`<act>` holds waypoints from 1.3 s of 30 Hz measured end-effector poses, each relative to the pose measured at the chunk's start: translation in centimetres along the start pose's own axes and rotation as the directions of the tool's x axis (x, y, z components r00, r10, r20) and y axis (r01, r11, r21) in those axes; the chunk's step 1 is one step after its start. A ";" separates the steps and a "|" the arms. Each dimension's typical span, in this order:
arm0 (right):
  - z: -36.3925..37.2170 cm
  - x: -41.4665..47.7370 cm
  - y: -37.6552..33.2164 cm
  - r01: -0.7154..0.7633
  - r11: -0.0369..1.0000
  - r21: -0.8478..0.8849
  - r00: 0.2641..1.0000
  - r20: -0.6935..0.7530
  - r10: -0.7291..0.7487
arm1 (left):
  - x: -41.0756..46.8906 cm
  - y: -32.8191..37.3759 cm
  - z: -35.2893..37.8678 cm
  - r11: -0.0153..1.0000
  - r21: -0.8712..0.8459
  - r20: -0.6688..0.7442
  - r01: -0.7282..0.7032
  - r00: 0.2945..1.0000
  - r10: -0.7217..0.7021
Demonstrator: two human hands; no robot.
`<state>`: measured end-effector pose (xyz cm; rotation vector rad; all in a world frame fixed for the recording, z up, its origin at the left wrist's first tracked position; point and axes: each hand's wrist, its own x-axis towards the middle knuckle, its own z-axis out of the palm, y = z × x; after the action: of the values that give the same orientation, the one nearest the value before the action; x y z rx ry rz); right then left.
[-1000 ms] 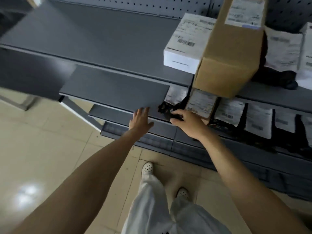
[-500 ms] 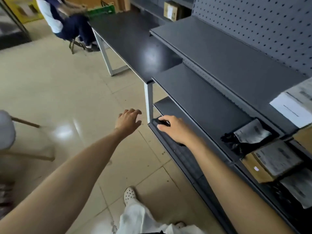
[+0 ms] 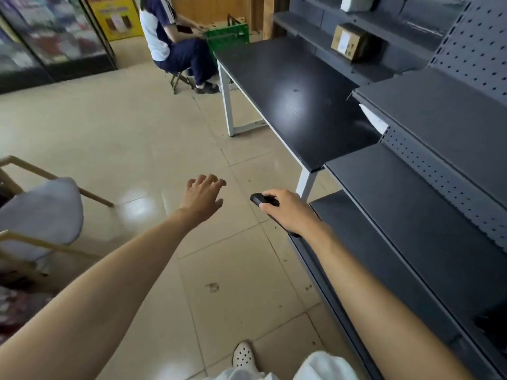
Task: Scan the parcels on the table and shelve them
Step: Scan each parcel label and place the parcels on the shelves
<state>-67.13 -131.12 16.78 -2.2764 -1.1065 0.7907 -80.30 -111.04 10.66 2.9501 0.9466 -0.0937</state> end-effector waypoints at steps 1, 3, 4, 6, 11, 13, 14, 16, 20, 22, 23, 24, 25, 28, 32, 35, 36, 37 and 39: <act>0.0 1.3 -0.2 0.000 1.000 -0.005 1.000 -0.002 0.000 | 1.2 -0.9 -0.1 1.000 0.005 -0.003 0.004 1.000 -0.004; -0.3 3.7 -0.3 -0.017 1.000 -0.006 1.000 -0.002 0.017 | 3.7 -2.0 -0.1 1.000 -0.001 0.011 0.003 1.000 -0.003; -0.6 5.0 -0.1 -0.033 0.999 -0.007 0.999 -0.003 0.033 | 5.1 -2.2 0.1 1.000 -0.006 0.018 -0.002 1.000 0.002; -1.6 8.0 0.6 -0.073 0.997 -0.006 0.997 -0.011 0.073 | 8.3 -2.1 0.5 1.000 -0.015 0.028 -0.021 0.999 0.022; -5.9 17.1 1.9 -0.081 0.997 0.007 0.996 -0.031 0.081 | 18.1 -1.3 0.1 0.997 -0.045 0.005 -0.058 0.998 0.058; -8.2 21.3 1.7 -0.064 0.998 0.020 0.997 -0.029 0.065 | 22.1 -1.4 -0.6 0.997 -0.037 0.011 -0.064 0.998 0.064; -9.5 23.5 1.5 -0.054 0.998 0.033 0.998 -0.027 0.055 | 24.3 -1.7 -1.1 0.997 -0.025 0.008 -0.066 0.998 0.067; -12.2 28.0 1.0 -0.036 0.998 0.042 0.999 -0.024 0.037 | 28.8 -2.6 -2.6 0.999 0.002 0.008 -0.054 0.999 0.054; -16.5 36.6 0.6 -0.004 0.999 0.043 0.999 -0.049 0.006 | 37.6 -4.4 -5.7 1.000 0.024 -0.031 0.013 0.999 -0.012; -17.9 39.9 1.1 -0.015 0.998 0.068 0.998 -0.065 0.020 | 41.2 -4.4 -6.3 1.000 0.010 -0.032 0.022 0.999 -0.022; -18.4 41.2 1.4 -0.029 0.996 0.086 0.998 -0.060 0.034 | 42.7 -4.2 -6.4 1.000 0.016 -0.012 0.014 1.000 -0.014; -18.8 42.2 1.9 -0.044 0.993 0.111 0.998 -0.050 0.050 | 44.3 -3.9 -6.3 1.000 0.024 0.010 0.002 1.000 -0.002; -19.2 43.4 2.4 -0.061 0.989 0.136 0.997 -0.041 0.067 | 45.9 -3.6 -6.2 0.999 0.028 0.021 -0.016 1.000 0.016; -20.4 47.1 4.3 -0.123 0.976 0.181 0.991 -0.035 0.131 | 51.7 -2.4 -5.4 0.996 0.029 0.049 -0.083 0.996 0.081; -22.6 52.2 7.1 -0.228 0.941 0.249 0.962 -0.090 0.257 | 61.4 -0.6 -4.2 0.973 0.022 0.082 -0.231 0.970 0.228; -24.9 56.0 8.9 -0.309 0.902 0.301 0.914 -0.170 0.369 | 69.4 1.7 -4.3 0.932 0.017 0.118 -0.362 0.926 0.358; -25.7 57.3 9.4 -0.337 0.887 0.317 0.892 -0.194 0.408 | 71.9 2.5 -4.3 0.909 0.017 0.119 -0.417 0.903 0.413; -26.5 58.4 9.8 -0.369 0.866 0.338 0.864 -0.217 0.453 | 74.3 3.3 -4.4 0.878 0.020 0.116 -0.478 0.873 0.473; -27.9 60.4 10.4 -0.428 0.814 0.393 0.797 -0.260 0.545 | 78.6 5.1 -4.6 0.818 0.021 0.123 -0.575 0.813 0.569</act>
<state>-12.16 -92.43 12.90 -2.3173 -0.1837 0.6322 -13.37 -69.33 9.82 3.0928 0.0080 -0.2604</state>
